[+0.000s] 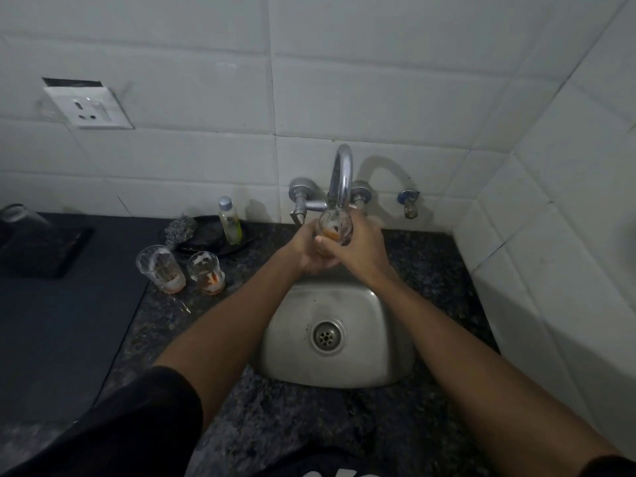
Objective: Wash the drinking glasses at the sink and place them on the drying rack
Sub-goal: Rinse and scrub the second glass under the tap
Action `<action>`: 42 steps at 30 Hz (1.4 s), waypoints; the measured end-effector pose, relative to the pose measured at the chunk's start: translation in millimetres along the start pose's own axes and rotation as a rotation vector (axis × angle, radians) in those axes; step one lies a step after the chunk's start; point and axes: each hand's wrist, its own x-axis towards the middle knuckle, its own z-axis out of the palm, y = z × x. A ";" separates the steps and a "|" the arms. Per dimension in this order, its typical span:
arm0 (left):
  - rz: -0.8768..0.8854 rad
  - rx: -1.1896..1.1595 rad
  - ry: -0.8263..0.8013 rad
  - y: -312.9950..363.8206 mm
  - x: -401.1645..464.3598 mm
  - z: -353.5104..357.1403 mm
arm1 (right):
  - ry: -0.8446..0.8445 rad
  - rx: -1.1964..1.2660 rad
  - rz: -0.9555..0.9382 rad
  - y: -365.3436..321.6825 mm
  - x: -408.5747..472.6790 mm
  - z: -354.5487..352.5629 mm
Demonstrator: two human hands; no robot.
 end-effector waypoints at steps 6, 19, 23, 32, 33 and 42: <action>0.118 -0.203 0.001 0.6 -4.4 10.2 | -0.092 -0.482 -0.594 16.5 -18.4 -17.0; 0.198 -0.048 0.009 7.8 -6.7 -4.2 | -0.484 -0.392 -0.396 17.3 14.7 -19.1; 0.296 -0.100 -0.003 2.8 -3.3 -2.1 | -0.399 0.157 0.019 -1.7 11.6 1.7; 0.343 -0.028 -0.008 2.5 -4.4 0.9 | -0.387 0.368 0.260 2.0 12.8 0.8; 0.350 -0.050 -0.021 -0.1 -5.2 2.4 | -0.377 0.383 0.288 -2.2 15.0 0.2; 0.299 -0.064 0.021 0.1 -2.0 8.9 | -0.419 0.373 0.307 -3.4 12.1 2.5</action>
